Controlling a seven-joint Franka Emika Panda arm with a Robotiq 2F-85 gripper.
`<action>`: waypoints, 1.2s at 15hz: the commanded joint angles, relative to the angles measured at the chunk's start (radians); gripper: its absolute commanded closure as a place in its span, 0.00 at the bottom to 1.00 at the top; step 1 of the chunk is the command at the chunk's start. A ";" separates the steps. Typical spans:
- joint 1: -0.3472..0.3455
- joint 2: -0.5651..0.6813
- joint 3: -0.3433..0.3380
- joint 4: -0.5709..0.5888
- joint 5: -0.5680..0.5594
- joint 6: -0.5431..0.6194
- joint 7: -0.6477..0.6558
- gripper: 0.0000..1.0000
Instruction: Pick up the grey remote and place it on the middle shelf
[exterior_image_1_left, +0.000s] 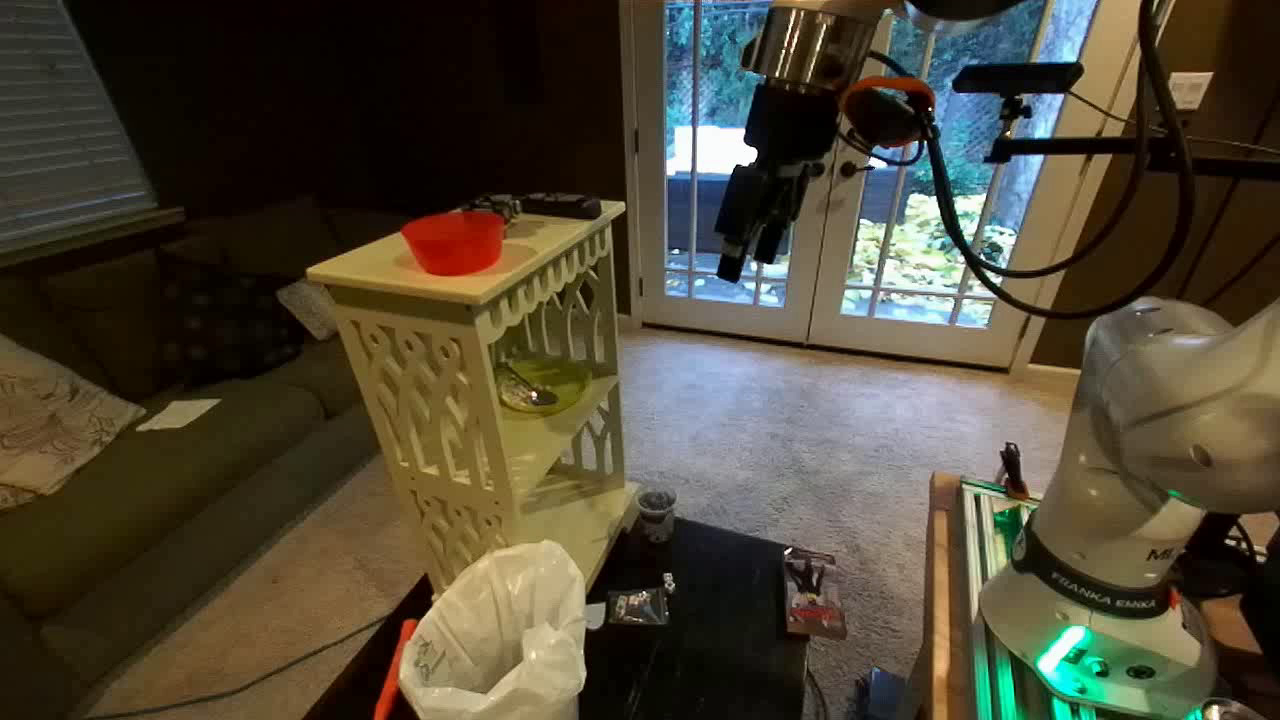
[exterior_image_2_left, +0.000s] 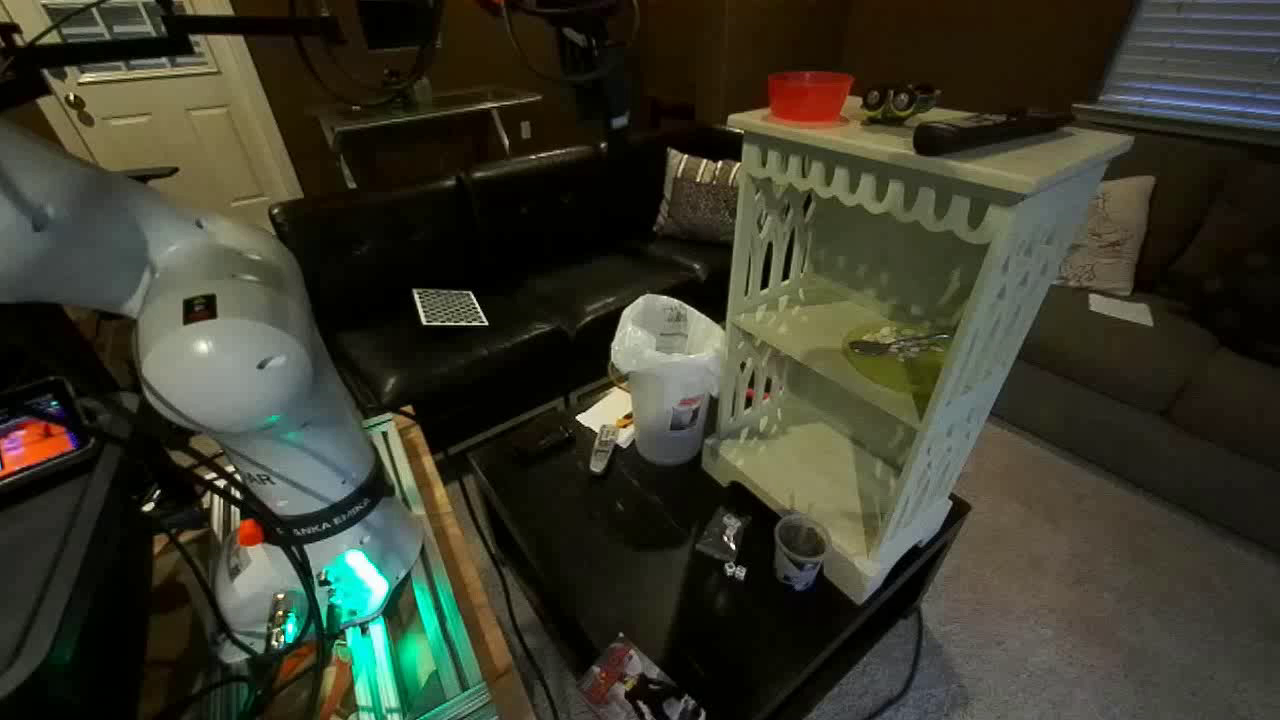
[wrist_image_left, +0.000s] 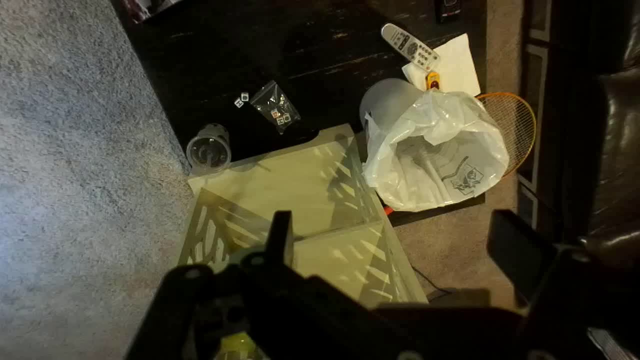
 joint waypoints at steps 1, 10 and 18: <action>-0.006 0.000 0.004 0.002 0.003 -0.002 -0.003 0.00; 0.100 0.067 0.022 -0.204 0.088 0.180 -0.111 0.00; 0.262 0.198 0.072 -0.329 0.171 0.269 -0.192 0.00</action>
